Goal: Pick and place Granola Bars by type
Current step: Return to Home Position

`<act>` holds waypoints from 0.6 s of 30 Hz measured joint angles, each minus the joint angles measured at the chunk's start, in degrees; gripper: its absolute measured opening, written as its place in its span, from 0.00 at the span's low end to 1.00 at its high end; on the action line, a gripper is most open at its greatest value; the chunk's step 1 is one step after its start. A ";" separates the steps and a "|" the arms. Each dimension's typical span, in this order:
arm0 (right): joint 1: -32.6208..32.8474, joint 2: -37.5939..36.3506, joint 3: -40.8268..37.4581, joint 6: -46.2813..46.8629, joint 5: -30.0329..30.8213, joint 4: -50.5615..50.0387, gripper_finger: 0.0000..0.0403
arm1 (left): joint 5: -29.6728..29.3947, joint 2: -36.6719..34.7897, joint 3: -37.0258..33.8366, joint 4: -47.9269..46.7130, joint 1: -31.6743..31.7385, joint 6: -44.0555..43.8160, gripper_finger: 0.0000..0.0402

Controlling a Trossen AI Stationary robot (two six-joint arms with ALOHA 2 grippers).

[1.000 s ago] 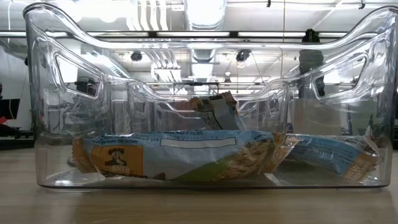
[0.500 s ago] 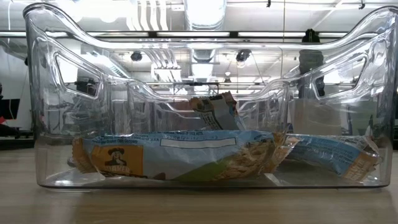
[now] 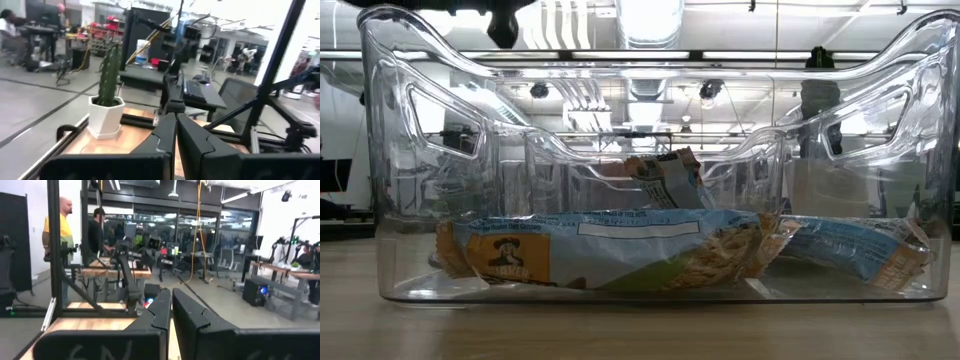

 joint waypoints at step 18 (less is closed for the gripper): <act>-0.04 -12.30 -29.68 8.14 -5.06 15.07 0.02 | 5.94 -1.23 -18.18 14.50 1.93 -1.12 0.00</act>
